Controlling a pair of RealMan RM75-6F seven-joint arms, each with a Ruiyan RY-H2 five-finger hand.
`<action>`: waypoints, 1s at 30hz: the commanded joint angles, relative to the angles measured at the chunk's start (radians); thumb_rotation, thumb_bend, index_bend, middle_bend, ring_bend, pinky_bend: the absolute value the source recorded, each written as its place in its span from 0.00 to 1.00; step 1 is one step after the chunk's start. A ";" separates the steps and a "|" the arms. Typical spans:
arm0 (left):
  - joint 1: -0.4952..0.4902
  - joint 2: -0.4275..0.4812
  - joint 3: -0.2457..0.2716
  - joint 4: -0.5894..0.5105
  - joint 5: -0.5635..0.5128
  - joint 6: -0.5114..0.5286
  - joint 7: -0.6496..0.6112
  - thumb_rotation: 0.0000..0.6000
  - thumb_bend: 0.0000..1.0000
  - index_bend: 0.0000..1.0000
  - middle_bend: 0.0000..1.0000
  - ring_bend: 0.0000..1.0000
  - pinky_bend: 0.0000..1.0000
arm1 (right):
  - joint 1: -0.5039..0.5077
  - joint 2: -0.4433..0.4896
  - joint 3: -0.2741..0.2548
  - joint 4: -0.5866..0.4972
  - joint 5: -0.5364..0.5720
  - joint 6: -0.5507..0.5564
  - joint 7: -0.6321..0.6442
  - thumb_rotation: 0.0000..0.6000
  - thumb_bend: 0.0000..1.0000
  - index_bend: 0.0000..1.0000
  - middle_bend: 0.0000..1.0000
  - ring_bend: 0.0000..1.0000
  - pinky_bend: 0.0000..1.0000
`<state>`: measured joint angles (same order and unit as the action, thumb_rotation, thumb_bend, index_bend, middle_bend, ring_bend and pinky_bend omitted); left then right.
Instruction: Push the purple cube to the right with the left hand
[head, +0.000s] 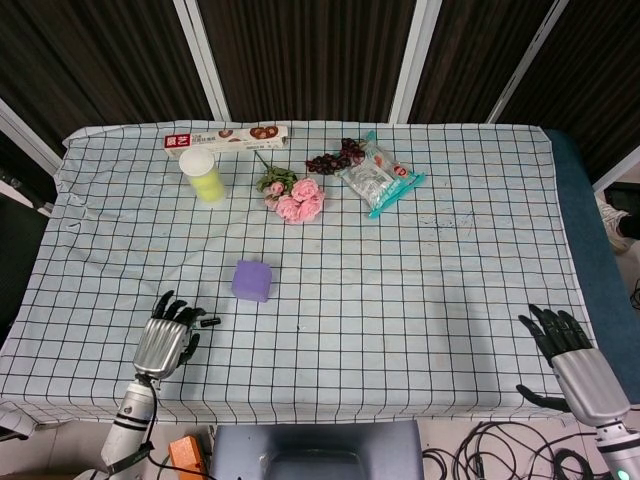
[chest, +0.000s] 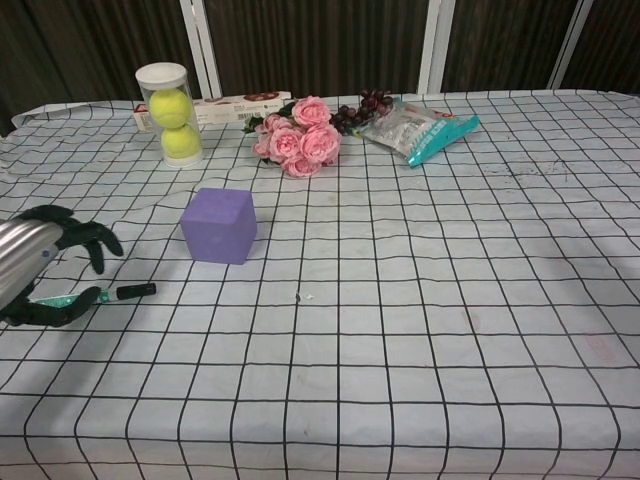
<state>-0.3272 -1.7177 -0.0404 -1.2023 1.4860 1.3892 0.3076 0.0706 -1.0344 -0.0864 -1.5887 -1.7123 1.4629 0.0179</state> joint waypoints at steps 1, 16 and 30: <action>0.038 0.001 -0.023 -0.021 -0.073 0.005 0.146 1.00 0.37 0.38 0.46 0.27 0.15 | 0.004 -0.003 0.000 -0.004 -0.001 -0.007 -0.007 1.00 0.30 0.00 0.00 0.00 0.06; 0.012 -0.058 -0.058 0.011 -0.154 -0.051 0.334 1.00 0.35 0.39 0.46 0.27 0.16 | 0.004 0.002 -0.001 -0.001 -0.004 -0.002 0.004 1.00 0.31 0.00 0.00 0.00 0.06; -0.007 -0.082 -0.070 0.051 -0.172 -0.071 0.358 1.00 0.35 0.50 0.52 0.31 0.16 | 0.004 0.002 -0.001 -0.002 -0.002 -0.005 0.002 1.00 0.31 0.00 0.00 0.00 0.06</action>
<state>-0.3340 -1.7993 -0.1105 -1.1521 1.3143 1.3198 0.6654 0.0746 -1.0329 -0.0871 -1.5912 -1.7144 1.4575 0.0196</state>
